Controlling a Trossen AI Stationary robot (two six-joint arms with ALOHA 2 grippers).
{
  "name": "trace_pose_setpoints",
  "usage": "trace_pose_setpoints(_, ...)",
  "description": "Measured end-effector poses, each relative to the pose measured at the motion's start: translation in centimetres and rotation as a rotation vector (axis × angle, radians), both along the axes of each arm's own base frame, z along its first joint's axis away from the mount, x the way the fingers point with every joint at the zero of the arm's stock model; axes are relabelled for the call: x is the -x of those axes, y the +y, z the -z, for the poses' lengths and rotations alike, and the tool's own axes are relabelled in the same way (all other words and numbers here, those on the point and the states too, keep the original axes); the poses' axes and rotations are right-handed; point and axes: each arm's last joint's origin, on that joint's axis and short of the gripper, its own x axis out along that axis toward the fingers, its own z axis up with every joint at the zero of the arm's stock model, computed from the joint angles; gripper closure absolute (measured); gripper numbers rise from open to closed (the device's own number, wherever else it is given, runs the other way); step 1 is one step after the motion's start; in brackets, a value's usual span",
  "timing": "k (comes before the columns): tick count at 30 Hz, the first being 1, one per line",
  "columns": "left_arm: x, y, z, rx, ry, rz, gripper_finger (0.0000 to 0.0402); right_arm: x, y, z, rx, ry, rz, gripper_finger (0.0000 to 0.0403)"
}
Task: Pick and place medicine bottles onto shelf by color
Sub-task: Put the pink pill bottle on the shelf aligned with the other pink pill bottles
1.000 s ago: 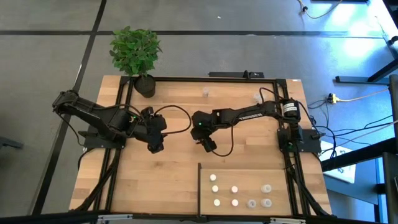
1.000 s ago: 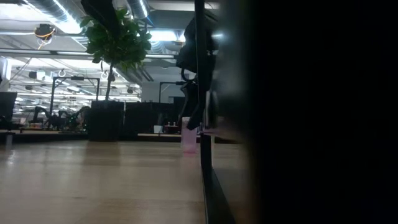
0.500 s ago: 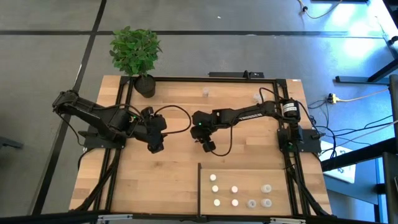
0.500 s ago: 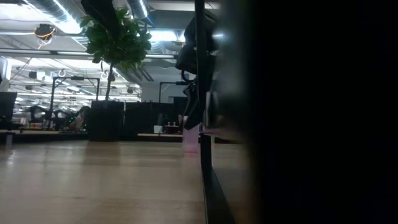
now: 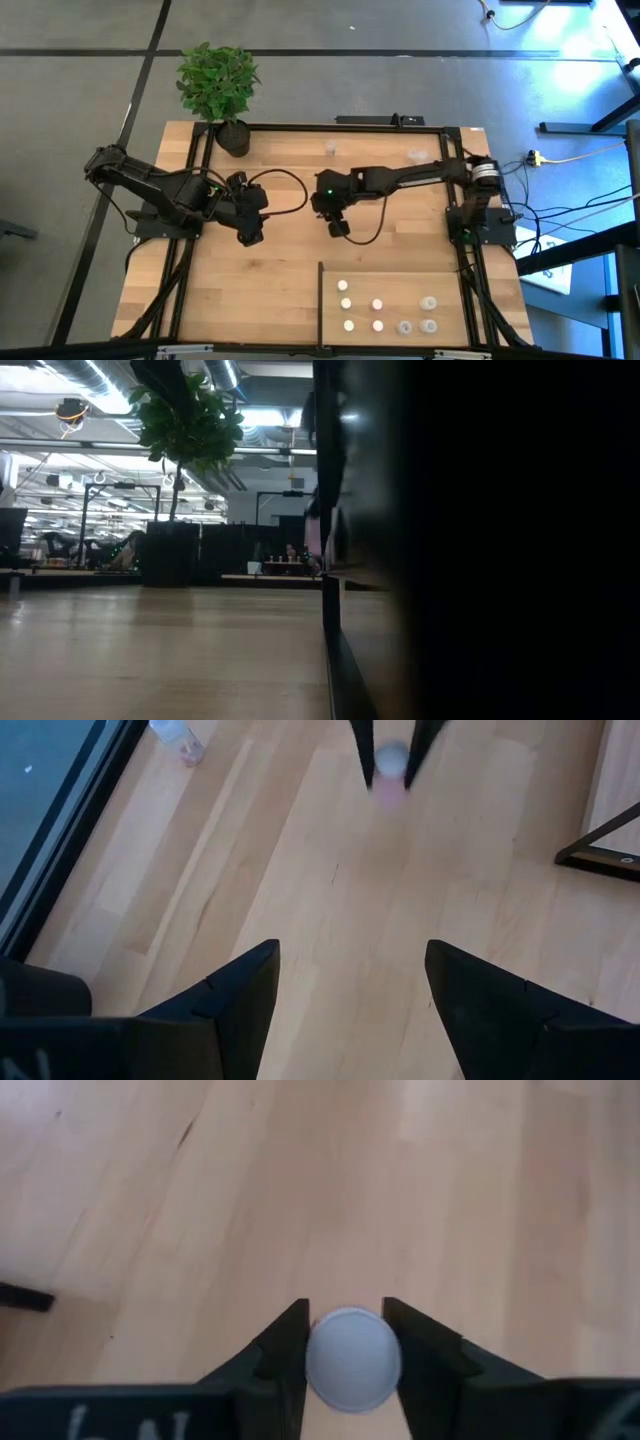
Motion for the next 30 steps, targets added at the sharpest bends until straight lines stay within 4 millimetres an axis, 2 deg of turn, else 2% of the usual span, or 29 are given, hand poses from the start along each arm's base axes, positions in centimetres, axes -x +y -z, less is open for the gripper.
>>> trace_pose_setpoints(8,0.0,0.0,0.0,0.0,0.0,0.0,0.0157,3.7,0.3,-5.3,0.017,0.013,0.077,0.0281)
trace_pose_setpoints(13,0.0,0.0,0.0,0.0,-0.002,-0.001,0.0155,6.2,2.0,-7.4,0.002,0.065,0.164,0.0281)
trace_pose_setpoints(19,-0.2,0.0,-0.1,-0.047,-0.006,0.036,0.0155,8.3,5.7,-8.7,-0.048,0.096,0.201,0.0281)
trace_pose_setpoints(23,-0.7,-0.3,-0.4,-0.058,-0.05,0.103,0.0155,9.3,8.1,-8.8,-0.1,0.143,0.247,0.0281)
trace_pose_setpoints(30,-1.9,-1.3,-1.3,-0.046,-0.121,0.417,0.0155,10.9,11.8,-8.6,-0.145,0.163,0.438,0.0281)
